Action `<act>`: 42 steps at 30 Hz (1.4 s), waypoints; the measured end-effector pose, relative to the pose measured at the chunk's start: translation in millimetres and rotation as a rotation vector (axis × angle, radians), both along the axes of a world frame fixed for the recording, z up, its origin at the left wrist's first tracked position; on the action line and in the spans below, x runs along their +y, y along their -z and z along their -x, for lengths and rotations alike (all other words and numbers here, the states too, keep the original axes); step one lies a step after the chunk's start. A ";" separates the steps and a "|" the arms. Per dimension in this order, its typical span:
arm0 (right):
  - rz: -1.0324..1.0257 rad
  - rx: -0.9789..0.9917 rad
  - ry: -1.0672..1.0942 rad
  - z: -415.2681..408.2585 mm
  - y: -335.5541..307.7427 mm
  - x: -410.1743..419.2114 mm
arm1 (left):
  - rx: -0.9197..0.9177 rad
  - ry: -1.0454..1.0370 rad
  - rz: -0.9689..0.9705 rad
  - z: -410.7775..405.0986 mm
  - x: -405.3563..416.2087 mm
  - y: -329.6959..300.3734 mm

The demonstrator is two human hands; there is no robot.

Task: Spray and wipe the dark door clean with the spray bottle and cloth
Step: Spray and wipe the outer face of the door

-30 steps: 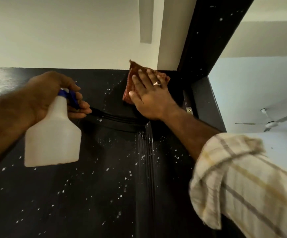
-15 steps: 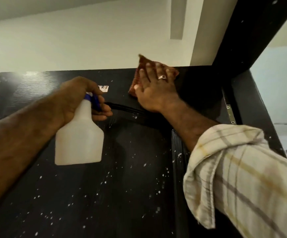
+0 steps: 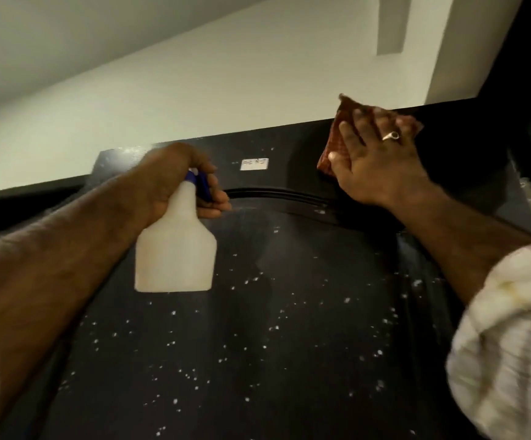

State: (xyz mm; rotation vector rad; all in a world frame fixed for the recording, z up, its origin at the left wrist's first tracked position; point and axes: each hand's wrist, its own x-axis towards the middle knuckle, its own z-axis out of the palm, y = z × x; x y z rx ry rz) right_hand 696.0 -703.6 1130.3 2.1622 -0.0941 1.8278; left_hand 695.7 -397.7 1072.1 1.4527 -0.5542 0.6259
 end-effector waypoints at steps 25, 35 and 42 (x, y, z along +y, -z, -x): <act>-0.197 -0.002 -0.004 -78.3 -24.0 192.7 | 0.039 0.105 -0.036 -91.3 140.7 -21.1; 0.299 0.206 -0.088 -105.0 47.2 253.6 | 0.035 0.053 0.002 -115.8 186.8 -7.9; 0.023 0.036 -0.004 -79.1 24.3 188.3 | 0.020 0.052 0.020 -116.8 201.0 -9.4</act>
